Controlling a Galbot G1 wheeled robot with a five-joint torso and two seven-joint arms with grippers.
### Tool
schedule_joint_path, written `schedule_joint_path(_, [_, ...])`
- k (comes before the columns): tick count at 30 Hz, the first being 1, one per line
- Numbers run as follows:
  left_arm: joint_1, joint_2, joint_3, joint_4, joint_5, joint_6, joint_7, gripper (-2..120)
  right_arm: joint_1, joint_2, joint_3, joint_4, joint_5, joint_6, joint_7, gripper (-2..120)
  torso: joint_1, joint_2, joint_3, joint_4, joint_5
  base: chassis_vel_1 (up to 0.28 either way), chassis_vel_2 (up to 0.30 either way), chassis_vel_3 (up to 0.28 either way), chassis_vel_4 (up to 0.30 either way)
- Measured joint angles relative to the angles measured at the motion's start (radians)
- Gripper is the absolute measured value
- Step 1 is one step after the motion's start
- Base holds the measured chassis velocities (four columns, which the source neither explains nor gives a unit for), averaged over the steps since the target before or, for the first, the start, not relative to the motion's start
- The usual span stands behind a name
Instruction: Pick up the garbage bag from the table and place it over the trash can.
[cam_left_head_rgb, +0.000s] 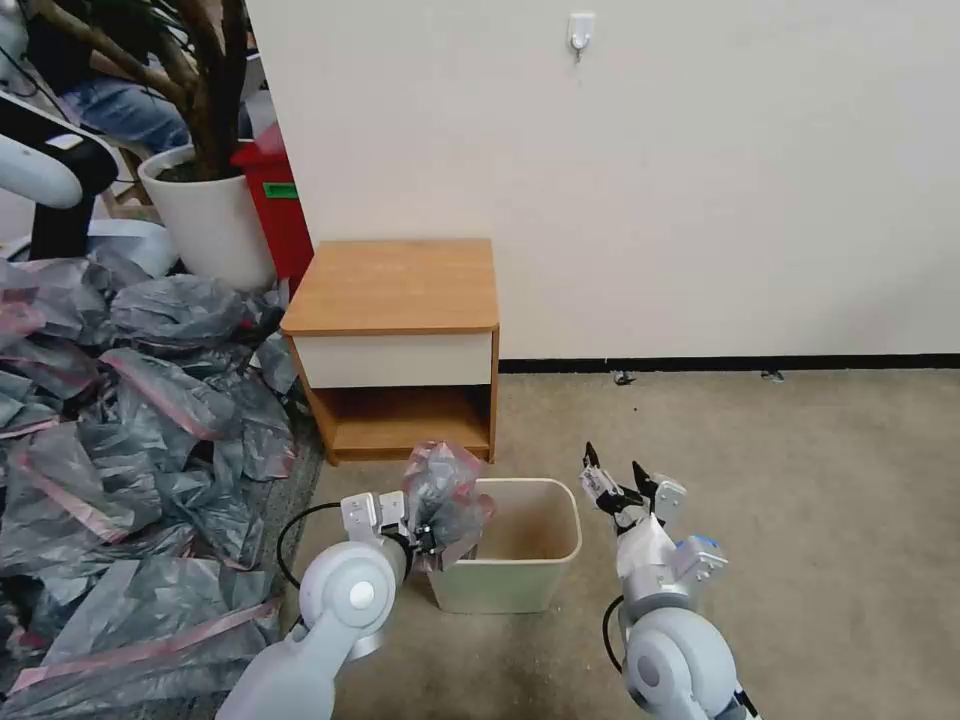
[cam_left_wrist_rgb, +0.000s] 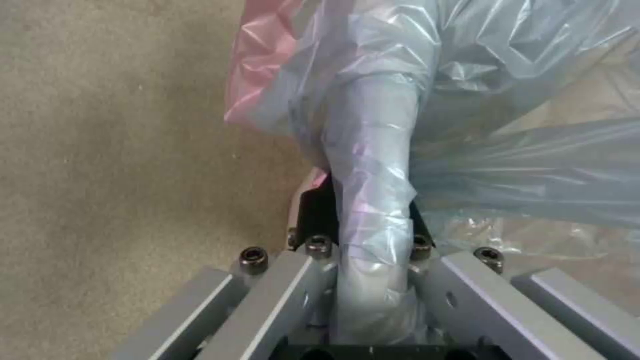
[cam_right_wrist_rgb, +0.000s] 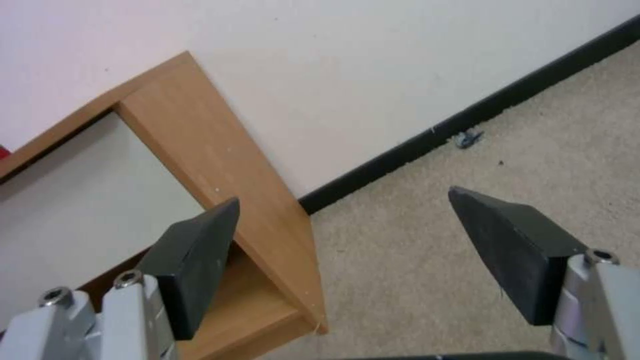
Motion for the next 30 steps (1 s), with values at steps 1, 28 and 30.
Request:
schedule_joint_path(1, [0.001, 0.0, -0.002, 0.001, 0.0, 0.0, 0.004, 3, 0.0, -0.001, 0.0, 0.004, 0.0, 0.002, 0.0, 84, 0.0, 0.0, 0.0, 0.0, 0.0, 0.0, 0.0, 0.0, 0.0])
schedule_joint_path(28, [0.12, 0.067, -0.096, -0.036, 0.448, -0.184, 0.501, 3, 0.243, -0.314, -0.177, 0.345, 0.783, -0.449, 0.138, 108, 0.0, 0.0, 0.0, 0.0001, -0.0003, 0.0, 0.0, 0.0, 0.0])
schedule_joint_path(30, [0.126, 0.062, -0.095, -0.038, 0.464, -0.194, 0.515, 3, 0.269, -0.307, -0.2, 0.327, 0.815, -0.454, 0.158, 106, 0.0, 0.0, 0.0, -0.0001, -0.0002, 0.0, 0.0, 0.0, 0.0])
